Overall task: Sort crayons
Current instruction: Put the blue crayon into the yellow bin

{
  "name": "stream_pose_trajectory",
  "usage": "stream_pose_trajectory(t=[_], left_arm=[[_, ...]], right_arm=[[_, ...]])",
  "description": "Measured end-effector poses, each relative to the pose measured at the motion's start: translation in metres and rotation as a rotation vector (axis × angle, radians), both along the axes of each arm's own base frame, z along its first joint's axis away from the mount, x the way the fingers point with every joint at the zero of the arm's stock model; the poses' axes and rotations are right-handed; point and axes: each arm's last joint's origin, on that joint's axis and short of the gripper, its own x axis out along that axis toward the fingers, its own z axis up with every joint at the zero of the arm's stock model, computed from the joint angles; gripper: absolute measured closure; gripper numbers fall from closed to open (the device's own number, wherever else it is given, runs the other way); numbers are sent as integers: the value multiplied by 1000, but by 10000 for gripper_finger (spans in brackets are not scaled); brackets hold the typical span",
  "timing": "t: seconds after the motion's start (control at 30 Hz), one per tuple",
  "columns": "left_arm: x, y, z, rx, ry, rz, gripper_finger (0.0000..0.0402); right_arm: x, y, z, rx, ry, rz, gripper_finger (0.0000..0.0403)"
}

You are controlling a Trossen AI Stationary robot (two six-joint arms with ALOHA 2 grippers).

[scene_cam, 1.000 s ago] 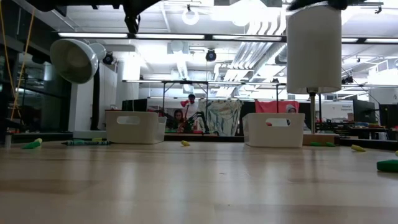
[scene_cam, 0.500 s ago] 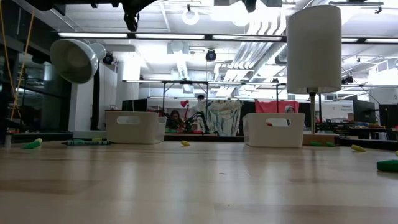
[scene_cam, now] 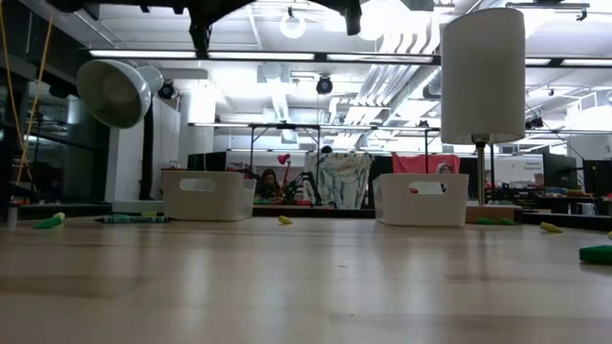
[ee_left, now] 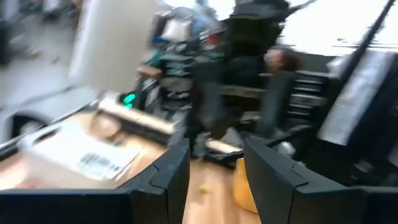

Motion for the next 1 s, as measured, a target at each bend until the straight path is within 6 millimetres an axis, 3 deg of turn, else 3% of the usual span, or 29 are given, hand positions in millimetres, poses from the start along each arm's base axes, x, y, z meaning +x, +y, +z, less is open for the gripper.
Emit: stream_pose_trajectory(t=[0.1,0.2,0.33,0.47,0.7,1.0], left_arm=[[1,11,13,-47,147,70,261],[1,17,14,-53,445,104,261],[-8,19,-13,-149,859,165,261],[-20,15,-58,-291,1171,265,261],[-39,10,-120,-418,1391,394,261],[-38,14,-130,-306,1403,439,261]], right_arm=[[-2,-5,3,16,-3,-16,236],[-7,-8,8,28,-12,-26,236],[-9,-9,8,39,2,-32,236],[-9,-9,6,52,25,-34,236],[-9,-9,4,76,44,-38,236],[-10,-12,3,70,51,-93,236]])
